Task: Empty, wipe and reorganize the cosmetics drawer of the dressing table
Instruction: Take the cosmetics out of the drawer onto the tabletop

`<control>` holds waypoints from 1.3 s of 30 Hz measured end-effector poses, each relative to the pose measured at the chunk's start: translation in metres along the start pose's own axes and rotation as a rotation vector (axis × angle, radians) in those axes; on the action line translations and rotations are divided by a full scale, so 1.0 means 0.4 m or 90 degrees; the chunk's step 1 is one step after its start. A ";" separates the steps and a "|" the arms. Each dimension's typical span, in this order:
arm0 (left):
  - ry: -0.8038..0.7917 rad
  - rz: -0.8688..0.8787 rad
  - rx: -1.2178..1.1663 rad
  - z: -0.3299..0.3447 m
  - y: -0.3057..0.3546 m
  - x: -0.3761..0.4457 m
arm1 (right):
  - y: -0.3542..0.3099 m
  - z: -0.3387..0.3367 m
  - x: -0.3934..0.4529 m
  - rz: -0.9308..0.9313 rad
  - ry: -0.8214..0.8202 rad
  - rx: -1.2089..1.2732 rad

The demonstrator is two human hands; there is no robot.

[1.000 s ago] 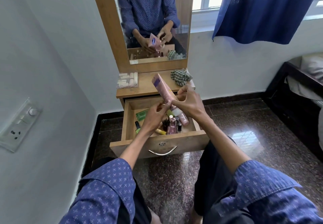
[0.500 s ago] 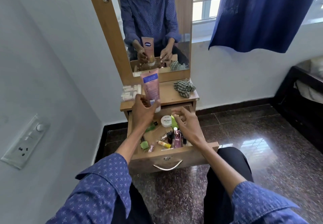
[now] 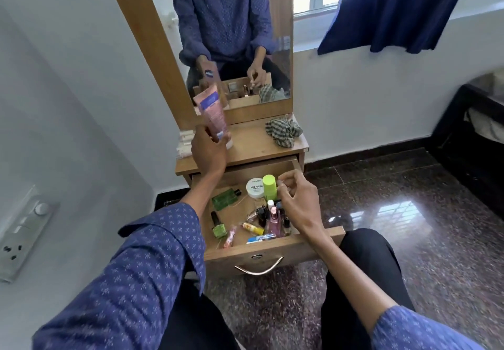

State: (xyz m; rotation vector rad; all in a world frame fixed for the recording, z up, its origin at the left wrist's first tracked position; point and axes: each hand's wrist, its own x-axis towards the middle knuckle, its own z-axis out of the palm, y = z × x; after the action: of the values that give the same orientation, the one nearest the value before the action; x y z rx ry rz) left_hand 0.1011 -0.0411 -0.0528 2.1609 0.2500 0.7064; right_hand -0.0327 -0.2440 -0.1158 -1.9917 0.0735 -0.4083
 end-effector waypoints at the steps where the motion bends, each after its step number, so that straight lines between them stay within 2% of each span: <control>1: 0.004 0.002 0.019 0.009 -0.006 0.006 | 0.003 0.002 0.000 0.006 0.007 0.005; 10: 0.079 -0.025 0.165 0.058 0.007 0.079 | 0.016 0.011 0.003 0.028 0.014 0.030; 16: 0.060 -0.063 0.166 0.081 -0.012 0.124 | 0.016 0.013 0.005 0.045 0.031 0.037; 19: 0.035 -0.102 0.216 0.070 -0.006 0.101 | 0.011 0.008 0.002 0.059 0.035 0.037; 21: 0.054 -0.073 0.231 0.051 0.005 0.045 | 0.009 0.006 0.001 0.068 0.033 0.044; 23: 0.066 0.002 0.176 0.034 0.014 -0.038 | 0.007 0.006 0.000 0.069 0.031 0.042; 25: -0.010 0.049 0.061 0.015 0.023 -0.129 | 0.007 0.007 0.002 0.060 0.020 0.026; 27: -0.186 0.068 -0.023 -0.009 0.027 -0.215 | 0.005 0.008 0.001 0.045 -0.002 0.008; 29: -0.334 0.130 -0.015 -0.037 0.019 -0.285 | 0.001 0.006 -0.002 0.037 -0.019 0.016; 30: -0.373 0.156 0.006 -0.048 0.008 -0.310 | -0.001 0.004 -0.003 0.035 -0.025 0.025; 36: -0.437 0.170 0.112 -0.100 -0.078 -0.362 | -0.031 -0.017 -0.016 0.064 -0.057 0.061; 39: -0.437 0.157 0.124 -0.116 -0.087 -0.375 | -0.038 -0.022 -0.024 0.061 -0.113 0.025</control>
State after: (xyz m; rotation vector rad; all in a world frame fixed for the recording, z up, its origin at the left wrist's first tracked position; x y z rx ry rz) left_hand -0.0464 -0.0490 -0.1165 2.5044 -0.3267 0.0353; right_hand -0.0465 -0.2429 -0.1014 -1.9690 0.0491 -0.1689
